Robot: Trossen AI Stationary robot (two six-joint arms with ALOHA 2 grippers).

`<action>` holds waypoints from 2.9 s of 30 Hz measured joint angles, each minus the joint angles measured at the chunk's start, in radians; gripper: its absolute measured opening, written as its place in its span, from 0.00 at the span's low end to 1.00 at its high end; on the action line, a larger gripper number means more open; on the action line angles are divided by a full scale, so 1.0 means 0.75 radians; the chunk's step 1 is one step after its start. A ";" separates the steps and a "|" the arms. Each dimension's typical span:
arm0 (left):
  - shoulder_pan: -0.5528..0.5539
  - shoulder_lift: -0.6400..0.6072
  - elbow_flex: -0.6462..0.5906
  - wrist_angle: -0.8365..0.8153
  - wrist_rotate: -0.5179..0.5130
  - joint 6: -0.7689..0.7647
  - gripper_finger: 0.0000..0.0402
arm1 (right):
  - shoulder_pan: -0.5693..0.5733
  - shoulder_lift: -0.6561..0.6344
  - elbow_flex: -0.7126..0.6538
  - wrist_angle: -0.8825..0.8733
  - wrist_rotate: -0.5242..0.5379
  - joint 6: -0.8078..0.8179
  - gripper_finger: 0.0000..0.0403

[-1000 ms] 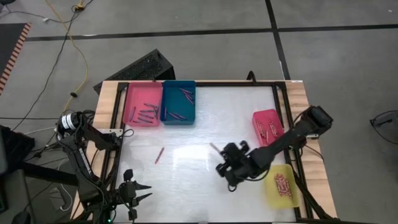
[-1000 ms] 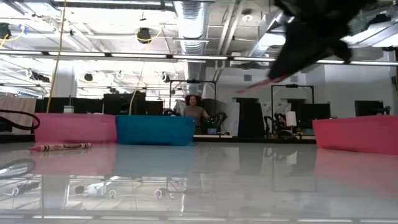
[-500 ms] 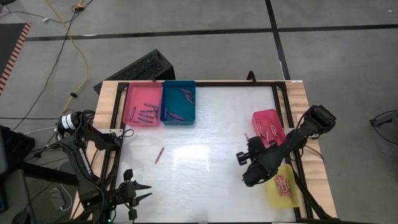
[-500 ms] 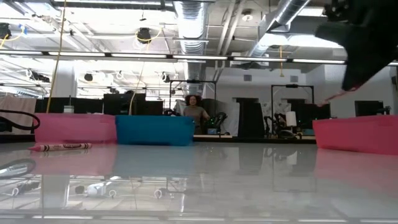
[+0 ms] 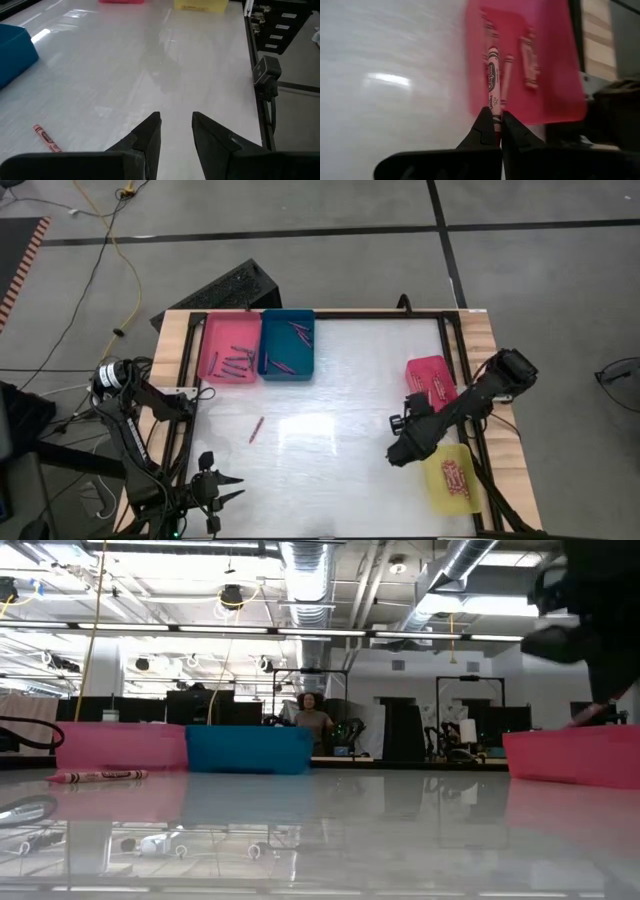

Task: Sort crayons
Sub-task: Put the red crayon into the small red bin, then put the pink crayon into the yellow bin

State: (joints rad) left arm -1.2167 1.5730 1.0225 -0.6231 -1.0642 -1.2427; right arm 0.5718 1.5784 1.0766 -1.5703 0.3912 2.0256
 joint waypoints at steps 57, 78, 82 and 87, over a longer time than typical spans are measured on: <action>0.000 -0.001 -0.238 0.232 0.015 -0.277 0.25 | -0.412 -0.013 -0.347 0.190 -0.130 -0.478 0.30; 0.056 -0.001 -0.235 0.246 0.202 -0.160 0.25 | -0.269 -0.188 0.097 0.127 0.231 -0.504 0.30; 0.155 -0.001 -0.235 0.184 0.185 -0.178 0.25 | -0.224 -0.188 0.124 0.311 0.356 -0.565 0.30; 0.310 -0.001 -0.235 0.029 0.295 -0.290 0.25 | -0.193 -0.179 0.124 0.554 0.386 -0.724 0.30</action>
State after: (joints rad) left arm -0.9842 1.5723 0.8463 -0.6015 -0.8431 -1.4601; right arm 0.4268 1.4441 1.1694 -1.1548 0.6807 1.4825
